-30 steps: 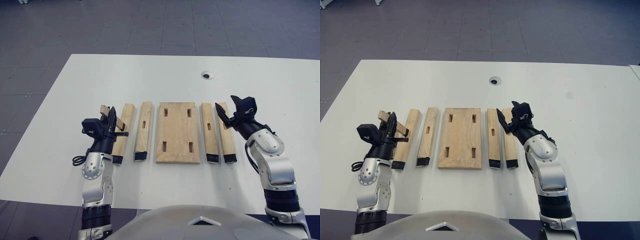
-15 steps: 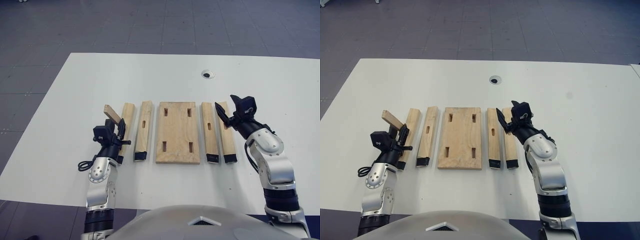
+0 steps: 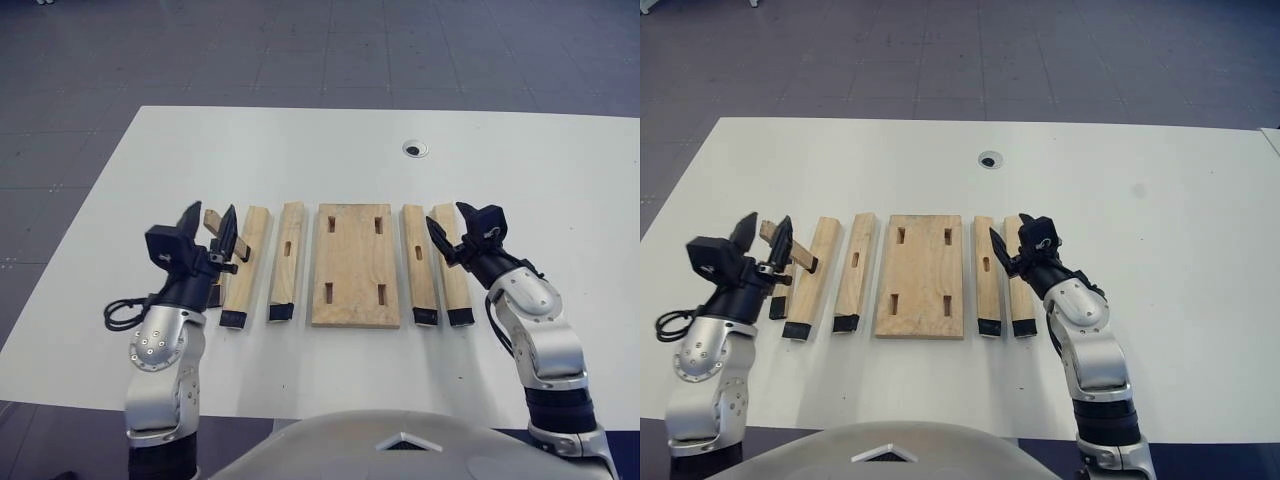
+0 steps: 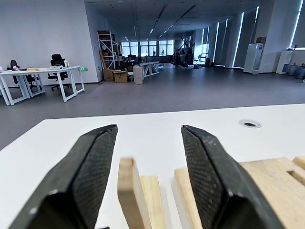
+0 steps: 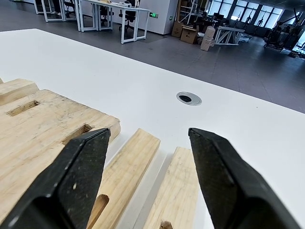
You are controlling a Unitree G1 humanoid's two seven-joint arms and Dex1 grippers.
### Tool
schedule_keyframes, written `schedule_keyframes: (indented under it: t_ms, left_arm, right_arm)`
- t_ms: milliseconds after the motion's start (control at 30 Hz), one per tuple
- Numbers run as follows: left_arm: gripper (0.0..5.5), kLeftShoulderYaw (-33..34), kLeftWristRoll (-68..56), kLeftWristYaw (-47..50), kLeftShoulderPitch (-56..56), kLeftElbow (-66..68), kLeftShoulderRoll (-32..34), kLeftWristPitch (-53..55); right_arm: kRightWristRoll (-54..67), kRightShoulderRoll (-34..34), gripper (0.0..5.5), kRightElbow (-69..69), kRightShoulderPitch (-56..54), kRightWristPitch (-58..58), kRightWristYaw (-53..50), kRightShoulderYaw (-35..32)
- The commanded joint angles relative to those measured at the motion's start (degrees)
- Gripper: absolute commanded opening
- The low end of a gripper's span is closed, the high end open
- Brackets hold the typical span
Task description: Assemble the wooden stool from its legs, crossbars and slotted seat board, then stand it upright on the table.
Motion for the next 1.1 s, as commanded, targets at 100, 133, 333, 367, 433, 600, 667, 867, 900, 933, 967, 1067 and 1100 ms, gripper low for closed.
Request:
schedule_keyframes:
  t_ms: [100,133,333,367,433,600,667,867,900,933,967,1067,1100]
  left_arm:
    - [2.49,10.29,-16.79,6.28,-13.47,-13.90,8.74,19.41]
    - [2.49,12.31,-20.41,8.76,-18.97,-11.78,9.98,22.71]
    - [2.49,11.26,-25.61,13.79,-33.76,5.95,9.22,31.23]
    - [2.49,10.82,-25.35,13.68,-33.32,7.10,8.87,31.45]
    - [2.49,10.03,-25.73,14.30,-31.36,6.79,7.58,32.73]
    - [2.49,8.90,-25.83,15.66,-29.36,3.82,5.45,33.73]
    - [2.49,8.46,-25.14,15.62,-28.91,3.57,5.50,33.92]
    - [2.49,7.05,-22.19,14.69,-25.77,2.58,5.92,33.25]
    - [2.49,7.09,-21.91,14.52,-25.69,2.78,5.90,33.04]
    - [2.49,7.14,-21.68,14.32,-25.76,3.08,5.89,32.83]
    - [2.49,7.13,-21.47,14.10,-25.98,3.37,5.82,32.62]
    - [2.49,7.18,-21.20,13.90,-27.46,3.91,5.48,32.19]
    - [2.49,7.59,-21.54,14.10,-28.58,3.81,5.57,32.18]
  right_arm:
    - [-0.69,0.08,3.02,-1.17,1.49,-0.05,-0.99,-0.52]
    - [-0.90,0.26,3.02,-1.24,1.67,-0.09,-1.39,-0.67]
    - [-1.55,1.93,3.02,-1.42,1.20,-1.02,-3.13,-0.04]
    - [-1.61,1.97,3.02,-1.43,1.07,-1.01,-3.18,-0.02]
    - [-1.84,1.73,3.02,-1.17,0.63,-1.01,-3.06,-0.10]
    - [-2.54,1.30,3.02,-0.65,0.48,-0.95,-2.77,-0.42]
    - [-2.65,1.21,3.02,-0.64,0.54,-0.89,-2.60,-0.45]
    - [-2.66,0.80,3.02,-0.72,0.60,-0.70,-2.30,-0.38]
    - [-2.65,0.76,3.02,-0.69,0.57,-0.69,-2.32,-0.37]
    - [-2.64,0.72,3.02,-0.65,0.52,-0.70,-2.31,-0.33]
    - [-2.63,0.69,3.02,-0.63,0.49,-0.69,-2.32,-0.33]
    - [-2.59,0.58,3.02,-0.46,0.35,-0.78,-2.23,-0.26]
    - [-2.58,0.54,3.02,-0.39,0.26,-0.77,-2.18,-0.24]
